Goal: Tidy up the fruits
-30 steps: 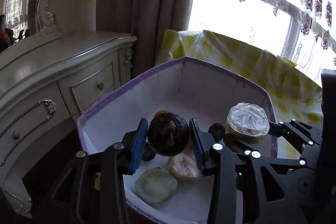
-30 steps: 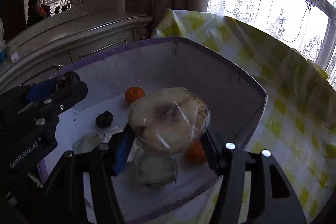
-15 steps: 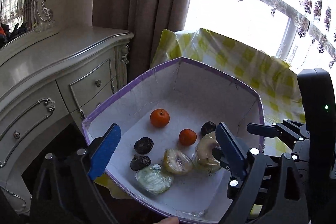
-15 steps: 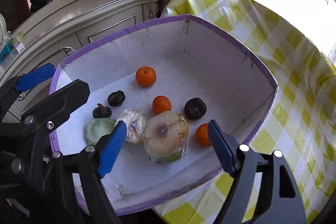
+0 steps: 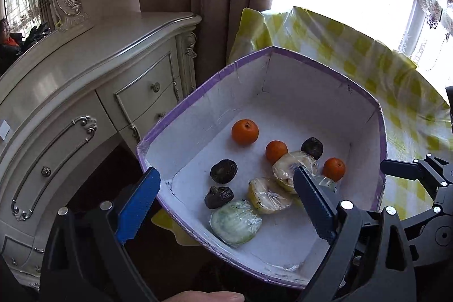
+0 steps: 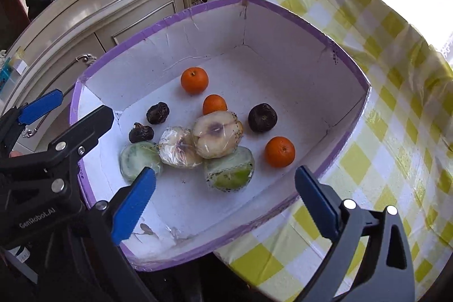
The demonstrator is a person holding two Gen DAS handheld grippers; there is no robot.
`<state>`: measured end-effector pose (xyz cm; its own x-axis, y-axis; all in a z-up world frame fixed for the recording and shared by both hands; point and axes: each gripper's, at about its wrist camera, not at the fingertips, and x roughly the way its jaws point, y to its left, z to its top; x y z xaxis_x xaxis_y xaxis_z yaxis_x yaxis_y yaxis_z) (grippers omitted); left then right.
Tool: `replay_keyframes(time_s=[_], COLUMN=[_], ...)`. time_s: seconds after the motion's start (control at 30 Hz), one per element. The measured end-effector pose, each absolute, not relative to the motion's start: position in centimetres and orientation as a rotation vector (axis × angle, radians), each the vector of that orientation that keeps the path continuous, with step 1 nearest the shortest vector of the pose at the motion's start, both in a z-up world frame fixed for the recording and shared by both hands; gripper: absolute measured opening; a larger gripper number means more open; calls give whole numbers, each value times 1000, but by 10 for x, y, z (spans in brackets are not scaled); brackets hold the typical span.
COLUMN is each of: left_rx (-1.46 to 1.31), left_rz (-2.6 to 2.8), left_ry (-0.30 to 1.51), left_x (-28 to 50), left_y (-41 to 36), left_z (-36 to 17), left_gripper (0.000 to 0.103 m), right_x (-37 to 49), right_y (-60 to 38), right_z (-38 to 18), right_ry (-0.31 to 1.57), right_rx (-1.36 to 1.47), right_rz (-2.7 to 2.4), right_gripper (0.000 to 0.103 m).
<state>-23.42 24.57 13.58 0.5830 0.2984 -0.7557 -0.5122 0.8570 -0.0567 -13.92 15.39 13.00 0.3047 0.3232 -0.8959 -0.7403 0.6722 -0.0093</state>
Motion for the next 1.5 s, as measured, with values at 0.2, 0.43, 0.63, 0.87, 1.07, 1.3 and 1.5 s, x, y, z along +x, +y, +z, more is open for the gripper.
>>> replay_keyframes(time_s=[0.2,0.43,0.63,0.87,1.07,1.3,1.5], left_rx=[-303,-305,-306,-306,-309,-309,-308], left_rz=[451,446,446,448,452,458,457], left_ry=[856,869,874,879,880,884,884], left_x=[-229,-225,-225,-224,-224,-224,-224], left_y=[245,243,244,244,245,247,248], left_z=[126,121,119,116,114,113,113], left_gripper=[92,92,92,92,92,92,92], right_x=[-144,-146,-146,-146,-147,-147,-147], right_y=[157,159,158,158,159,159,159], right_z=[125,121,120,120,119,119,119], right_ry=[1040,1030,1024,1025,1025,1024,1023], right_rx=[-485,-499,-499,-499,-505,-505,-508], right_rz=[739,732,733,735,736,736,735], right_gripper=[99,100,101,101,101,101,101])
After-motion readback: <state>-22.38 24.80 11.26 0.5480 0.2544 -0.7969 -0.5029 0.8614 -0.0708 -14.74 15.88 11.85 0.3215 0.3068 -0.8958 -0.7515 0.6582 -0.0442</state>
